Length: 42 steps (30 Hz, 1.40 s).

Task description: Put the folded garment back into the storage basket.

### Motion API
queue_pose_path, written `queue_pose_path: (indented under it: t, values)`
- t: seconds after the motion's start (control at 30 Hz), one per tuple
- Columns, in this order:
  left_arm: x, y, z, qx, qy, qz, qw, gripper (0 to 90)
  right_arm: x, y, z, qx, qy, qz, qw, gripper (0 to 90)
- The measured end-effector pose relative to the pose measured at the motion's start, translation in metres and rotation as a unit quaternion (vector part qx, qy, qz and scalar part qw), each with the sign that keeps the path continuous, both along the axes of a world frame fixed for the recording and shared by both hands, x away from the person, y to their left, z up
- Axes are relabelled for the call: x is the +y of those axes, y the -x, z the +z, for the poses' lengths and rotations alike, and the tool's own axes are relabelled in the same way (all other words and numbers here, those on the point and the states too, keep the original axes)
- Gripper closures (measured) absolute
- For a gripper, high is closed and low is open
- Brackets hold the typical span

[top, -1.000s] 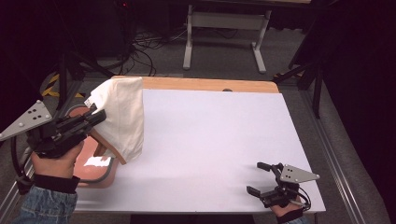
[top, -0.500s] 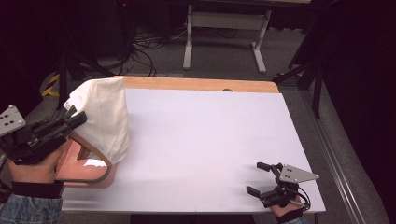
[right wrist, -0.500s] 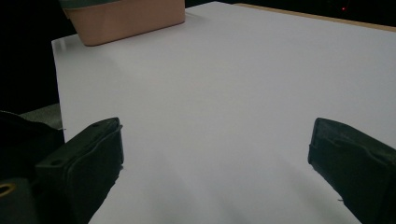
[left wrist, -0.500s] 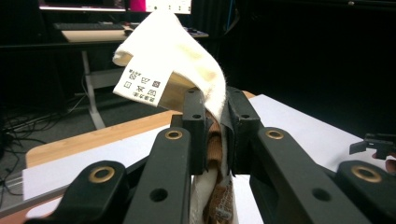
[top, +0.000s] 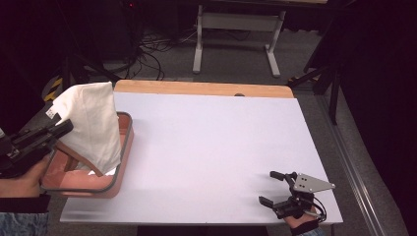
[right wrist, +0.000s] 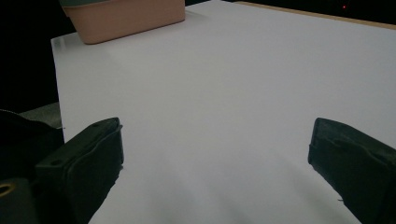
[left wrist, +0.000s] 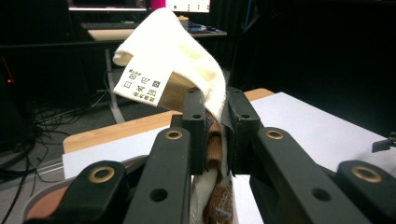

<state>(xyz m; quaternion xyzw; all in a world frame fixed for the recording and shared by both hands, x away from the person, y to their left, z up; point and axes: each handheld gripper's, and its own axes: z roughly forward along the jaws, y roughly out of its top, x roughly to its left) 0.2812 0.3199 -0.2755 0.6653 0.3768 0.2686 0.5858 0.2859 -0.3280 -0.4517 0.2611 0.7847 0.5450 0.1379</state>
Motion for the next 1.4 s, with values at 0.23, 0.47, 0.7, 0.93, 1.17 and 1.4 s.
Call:
queue_pose_path:
  t: [0.23,0.47,0.7,0.93,1.17,1.4]
  values:
    - [0.007,0.002,-0.002,0.002,-0.003,0.016,0.9999,81.2,0.000,0.000,0.000,0.000,0.000,0.000,1.0000,3.9]
    - [0.012,0.002,-0.007,0.004,-0.011,0.025,0.9996,81.2,0.000,0.000,0.000,0.001,0.001,0.001,1.0000,3.9]
    - [0.015,0.001,-0.015,0.015,-0.009,0.023,0.9996,81.1,0.000,0.000,0.000,0.002,0.002,0.001,1.0000,3.9]
    - [0.013,-0.001,-0.028,0.031,-0.007,0.015,0.9994,81.1,0.001,0.000,-0.001,0.003,0.004,0.002,1.0000,4.0]
    - [0.011,-0.004,-0.038,0.046,-0.008,0.010,0.9989,81.0,0.001,0.000,-0.001,0.003,0.003,0.002,1.0000,4.0]
    - [0.010,-0.006,-0.044,0.059,-0.011,0.007,0.9982,81.0,0.001,0.000,-0.001,0.004,0.004,0.003,1.0000,4.1]
